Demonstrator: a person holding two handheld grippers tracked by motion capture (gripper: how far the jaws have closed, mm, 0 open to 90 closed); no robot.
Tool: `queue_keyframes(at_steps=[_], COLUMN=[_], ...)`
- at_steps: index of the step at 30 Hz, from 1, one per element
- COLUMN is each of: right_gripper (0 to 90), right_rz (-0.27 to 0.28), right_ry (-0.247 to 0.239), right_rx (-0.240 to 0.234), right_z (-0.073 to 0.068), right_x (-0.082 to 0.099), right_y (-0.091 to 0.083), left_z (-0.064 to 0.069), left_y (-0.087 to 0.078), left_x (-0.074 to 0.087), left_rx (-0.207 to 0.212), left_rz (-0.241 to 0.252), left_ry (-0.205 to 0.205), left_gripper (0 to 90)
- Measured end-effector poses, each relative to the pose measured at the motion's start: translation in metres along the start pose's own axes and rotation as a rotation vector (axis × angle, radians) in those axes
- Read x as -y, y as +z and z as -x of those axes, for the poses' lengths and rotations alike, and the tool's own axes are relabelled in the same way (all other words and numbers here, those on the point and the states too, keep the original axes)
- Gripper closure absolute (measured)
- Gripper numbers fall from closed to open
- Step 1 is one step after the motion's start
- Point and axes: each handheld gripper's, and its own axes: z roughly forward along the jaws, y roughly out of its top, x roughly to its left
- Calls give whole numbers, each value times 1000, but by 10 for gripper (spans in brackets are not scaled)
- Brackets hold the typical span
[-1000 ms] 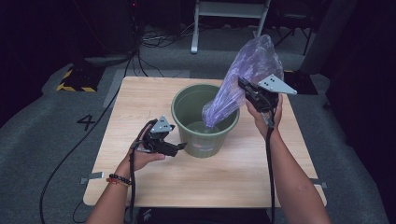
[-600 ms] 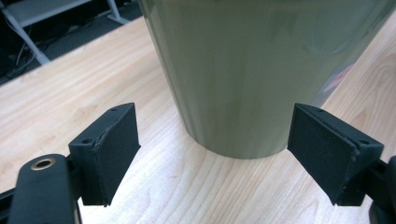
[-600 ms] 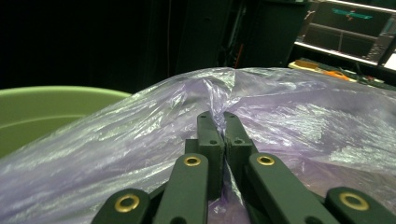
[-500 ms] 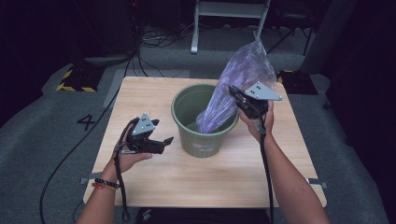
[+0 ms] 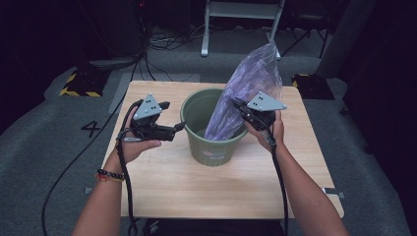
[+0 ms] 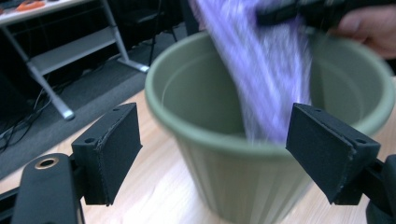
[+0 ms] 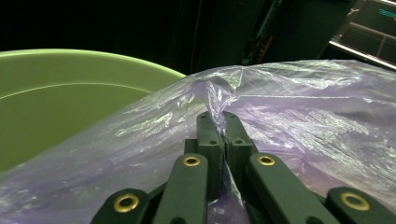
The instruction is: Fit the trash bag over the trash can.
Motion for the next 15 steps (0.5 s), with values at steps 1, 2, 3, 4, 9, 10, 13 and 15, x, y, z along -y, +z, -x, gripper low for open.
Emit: queue_keyframes(at_steps=[1, 2, 3, 4, 9, 10, 13, 15], right_gripper=[892, 893, 893, 895, 895, 895, 893, 893], right_rz=[1, 0, 0, 0, 1, 3, 24, 34], right_ry=[-6, -8, -8, -6, -25, -27, -34, -49], right_rx=[-7, -8, -8, -18, -30, -34, -58, -72], right_z=[0, -1, -1, -2, -6, -7, -12, -14], right_x=[0, 0, 0, -1, -3, -4, -6, -6], right_y=[0, 0, 0, 1, -1, -2, -6, -7], left_z=[1, 2, 2, 6, 16, 20, 31, 36], left_y=[3, 7, 7, 18, 38, 42, 56, 65], left_x=[-6, -12, -12, -21, -33, -35, -39, -40], left_rx=[3, -6, -6, -18, 12, 20, 46, 60], left_rz=[1, -9, -9, -33, -52, -58, -69, -76], left_ry=[9, 16, 16, 25, 25, 24, 46, 55], left_gripper=[174, 175, 176, 179, 180, 180, 182, 183])
